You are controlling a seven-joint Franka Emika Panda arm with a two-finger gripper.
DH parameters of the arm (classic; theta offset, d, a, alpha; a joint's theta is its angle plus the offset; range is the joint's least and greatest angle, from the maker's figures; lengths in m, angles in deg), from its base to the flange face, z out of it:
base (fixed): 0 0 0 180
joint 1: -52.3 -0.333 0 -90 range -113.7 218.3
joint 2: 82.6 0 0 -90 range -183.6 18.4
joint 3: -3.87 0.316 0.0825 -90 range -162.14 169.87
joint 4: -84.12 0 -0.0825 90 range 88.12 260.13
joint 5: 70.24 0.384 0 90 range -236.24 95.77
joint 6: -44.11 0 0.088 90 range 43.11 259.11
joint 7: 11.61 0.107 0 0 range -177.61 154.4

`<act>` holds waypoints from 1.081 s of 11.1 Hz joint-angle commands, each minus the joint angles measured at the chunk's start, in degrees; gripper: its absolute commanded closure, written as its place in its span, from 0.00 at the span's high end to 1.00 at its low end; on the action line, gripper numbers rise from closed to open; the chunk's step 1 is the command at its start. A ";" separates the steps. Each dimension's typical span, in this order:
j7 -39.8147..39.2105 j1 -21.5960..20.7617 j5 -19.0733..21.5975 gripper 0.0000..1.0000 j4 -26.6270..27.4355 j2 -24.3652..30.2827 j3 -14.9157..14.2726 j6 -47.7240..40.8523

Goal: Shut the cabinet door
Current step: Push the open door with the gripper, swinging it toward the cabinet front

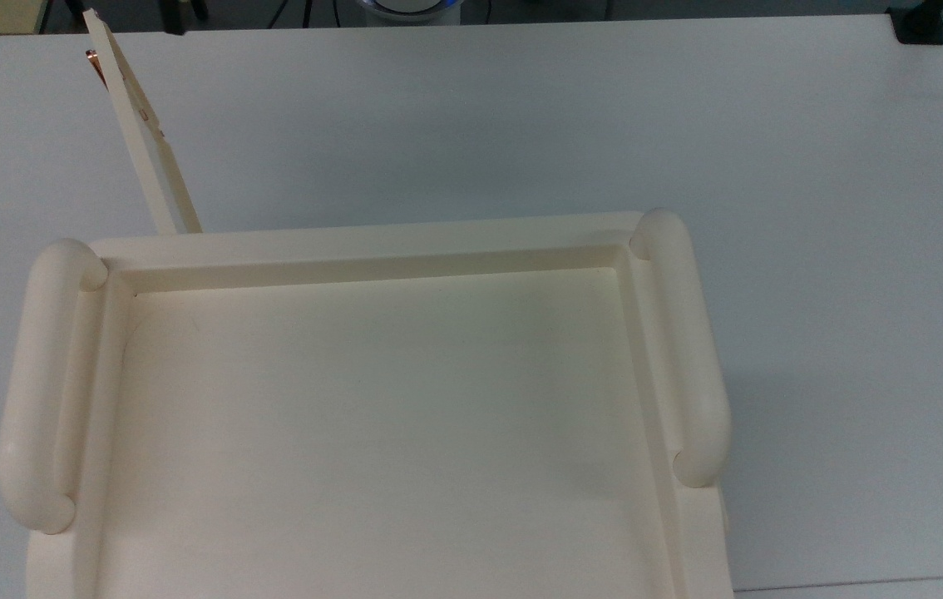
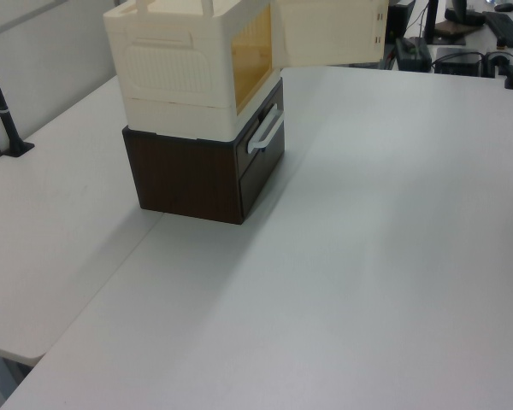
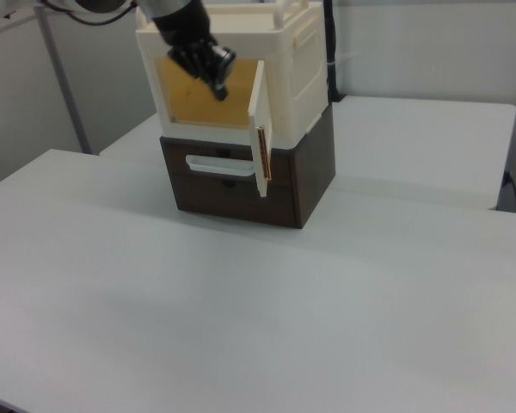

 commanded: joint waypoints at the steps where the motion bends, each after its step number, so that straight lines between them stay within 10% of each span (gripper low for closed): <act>1: 0.21 4.23 1.83 0.00 0.31 -0.61 -0.19 9.78; 12: 3.20 2.76 2.62 0.00 2.77 -3.34 1.04 10.70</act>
